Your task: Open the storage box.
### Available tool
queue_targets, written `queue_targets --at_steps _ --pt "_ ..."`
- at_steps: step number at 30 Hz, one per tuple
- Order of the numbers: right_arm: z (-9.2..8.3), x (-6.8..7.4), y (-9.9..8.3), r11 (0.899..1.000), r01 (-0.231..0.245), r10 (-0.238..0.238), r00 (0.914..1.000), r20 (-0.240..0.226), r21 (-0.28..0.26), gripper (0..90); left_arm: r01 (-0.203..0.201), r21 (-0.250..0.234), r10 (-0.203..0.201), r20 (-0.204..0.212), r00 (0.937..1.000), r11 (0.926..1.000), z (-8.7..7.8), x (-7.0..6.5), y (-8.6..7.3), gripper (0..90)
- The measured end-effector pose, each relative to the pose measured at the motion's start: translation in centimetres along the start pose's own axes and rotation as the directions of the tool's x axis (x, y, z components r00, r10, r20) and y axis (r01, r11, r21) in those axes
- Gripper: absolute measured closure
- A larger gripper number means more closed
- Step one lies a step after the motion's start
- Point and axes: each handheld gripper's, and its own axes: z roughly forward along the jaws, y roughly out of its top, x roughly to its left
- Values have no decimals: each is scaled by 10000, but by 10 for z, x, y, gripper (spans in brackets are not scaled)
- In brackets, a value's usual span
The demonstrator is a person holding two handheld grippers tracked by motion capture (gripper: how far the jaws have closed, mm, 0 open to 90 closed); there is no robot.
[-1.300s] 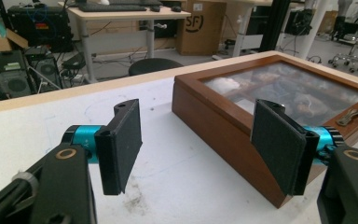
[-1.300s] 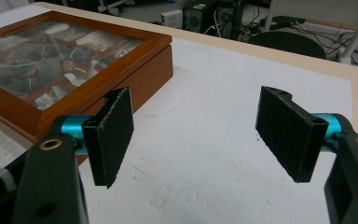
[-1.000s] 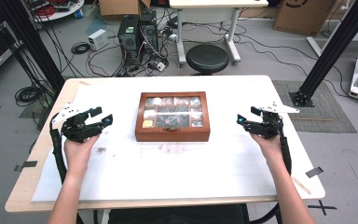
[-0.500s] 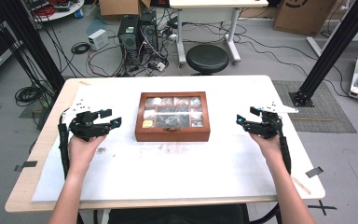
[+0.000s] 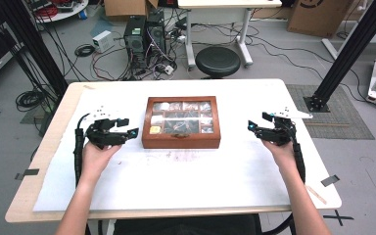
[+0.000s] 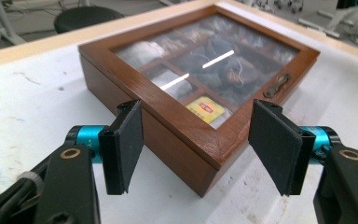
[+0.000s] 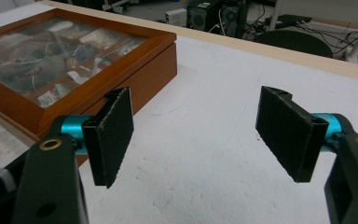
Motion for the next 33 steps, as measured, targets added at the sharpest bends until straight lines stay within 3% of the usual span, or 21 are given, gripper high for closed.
queue_targets --at_steps 10,15,20,33 --pt "0 -1 -1 10000 -30 30 10000 17 -16 281 -324 751 299 344 9990 9967 19 -7 -4 354" --pt "0 -1 -1 10000 -77 77 10000 5 1 280 -276 1013 236 404 9989 9945 25 -7 -7 352" --pt "1 -2 -1 10000 -83 83 10000 2 -12 281 -122 1444 64 407 9991 9894 31 -5 -12 345" --pt "2 -2 -3 9999 -168 168 9999 -36 5 280 -195 2180 122 350 9993 9758 45 -7 -18 360"
